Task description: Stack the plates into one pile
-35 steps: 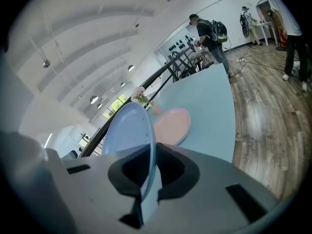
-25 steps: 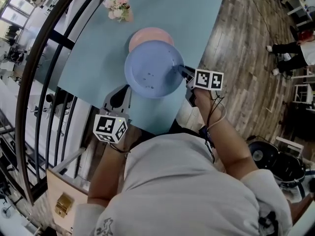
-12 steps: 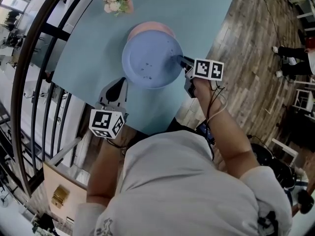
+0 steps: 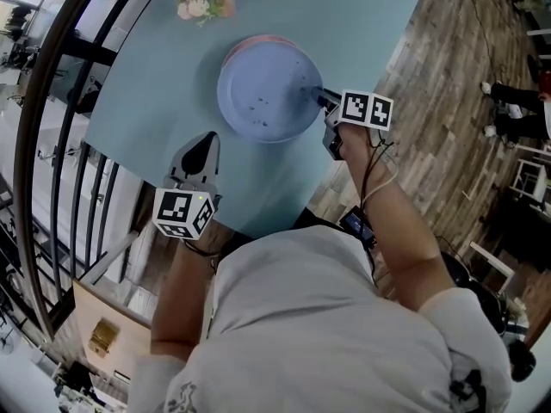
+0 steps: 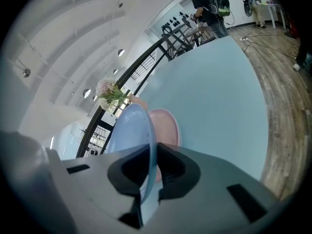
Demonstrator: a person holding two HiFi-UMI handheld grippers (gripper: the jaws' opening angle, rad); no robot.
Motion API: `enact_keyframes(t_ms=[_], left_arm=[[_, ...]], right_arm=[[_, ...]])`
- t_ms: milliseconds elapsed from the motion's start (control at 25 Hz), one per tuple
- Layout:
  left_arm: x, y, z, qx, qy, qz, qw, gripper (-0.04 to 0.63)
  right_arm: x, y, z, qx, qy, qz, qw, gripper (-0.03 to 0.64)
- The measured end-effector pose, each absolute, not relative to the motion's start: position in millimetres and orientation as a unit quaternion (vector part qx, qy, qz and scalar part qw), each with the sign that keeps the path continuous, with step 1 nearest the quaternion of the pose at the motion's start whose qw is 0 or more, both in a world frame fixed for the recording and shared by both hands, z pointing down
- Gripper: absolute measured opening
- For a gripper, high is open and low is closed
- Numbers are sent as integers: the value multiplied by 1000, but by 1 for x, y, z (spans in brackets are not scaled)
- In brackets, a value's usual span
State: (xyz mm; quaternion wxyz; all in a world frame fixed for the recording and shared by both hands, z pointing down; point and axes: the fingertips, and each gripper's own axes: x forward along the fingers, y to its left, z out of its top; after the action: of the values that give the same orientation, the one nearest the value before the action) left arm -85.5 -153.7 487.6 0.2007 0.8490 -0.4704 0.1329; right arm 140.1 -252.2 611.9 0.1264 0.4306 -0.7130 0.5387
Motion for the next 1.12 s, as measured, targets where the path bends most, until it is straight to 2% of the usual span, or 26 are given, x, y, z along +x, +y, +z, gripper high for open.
enact_keyframes(t_ms=[1000,1120], left_arm=[[-87,-180,513,837,-477,147,226,5],[-87,-178,512,837,-476,146,226,5]], right_arm=[[142,-300,652,438,-679,574,133,61],[145,-303,649,443,-679,571,131,82]])
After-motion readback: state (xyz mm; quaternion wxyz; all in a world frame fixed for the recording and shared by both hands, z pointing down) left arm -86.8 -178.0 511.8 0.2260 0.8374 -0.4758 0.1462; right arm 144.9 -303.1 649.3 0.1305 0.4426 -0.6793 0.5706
